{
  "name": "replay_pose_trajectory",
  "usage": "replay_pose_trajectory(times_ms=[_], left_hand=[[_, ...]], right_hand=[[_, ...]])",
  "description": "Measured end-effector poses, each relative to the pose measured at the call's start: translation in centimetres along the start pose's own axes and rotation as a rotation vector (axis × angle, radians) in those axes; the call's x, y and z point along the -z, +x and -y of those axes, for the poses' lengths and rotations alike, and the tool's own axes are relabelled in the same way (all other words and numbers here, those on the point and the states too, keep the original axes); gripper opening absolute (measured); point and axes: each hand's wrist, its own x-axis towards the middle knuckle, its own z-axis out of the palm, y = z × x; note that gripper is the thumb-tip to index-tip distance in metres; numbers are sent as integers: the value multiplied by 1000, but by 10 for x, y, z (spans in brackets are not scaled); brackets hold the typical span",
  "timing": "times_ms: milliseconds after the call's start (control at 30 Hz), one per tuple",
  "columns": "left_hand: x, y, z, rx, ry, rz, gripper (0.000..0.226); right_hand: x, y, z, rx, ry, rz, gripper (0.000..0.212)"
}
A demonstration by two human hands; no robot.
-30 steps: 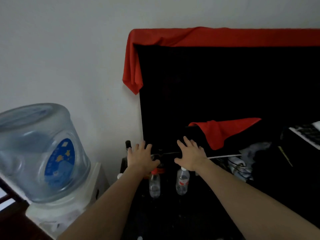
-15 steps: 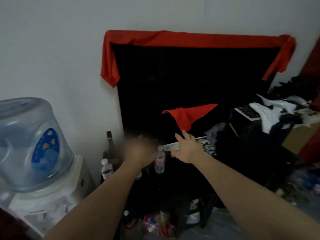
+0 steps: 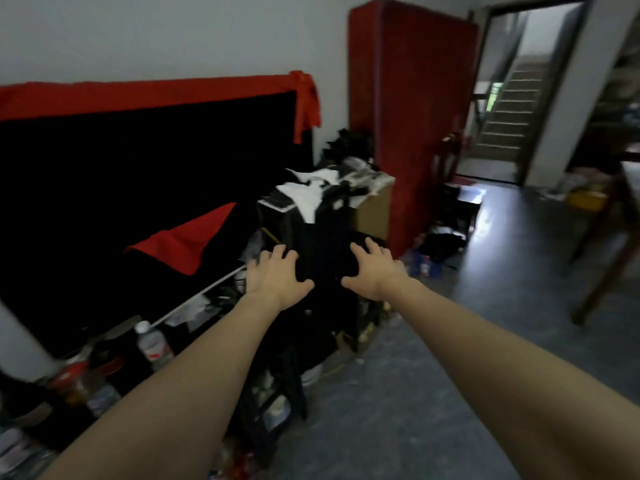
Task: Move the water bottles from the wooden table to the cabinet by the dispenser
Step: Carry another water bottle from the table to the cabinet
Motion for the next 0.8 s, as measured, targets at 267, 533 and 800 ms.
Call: replay_pose_trajectory(times_ms=[267,533,800], left_hand=[[-7,-8,-194,-340,-26,69,73],[-10,-35,-346,-639,-77,57,70],[-7,-55,-444,-912,-112,38,71]], right_hand=[[40,-99,-191,-352,13,-134,87],[62,-205,-305,-689,29,-243,88],[90,-273,-358,-936,-25,-364,95]])
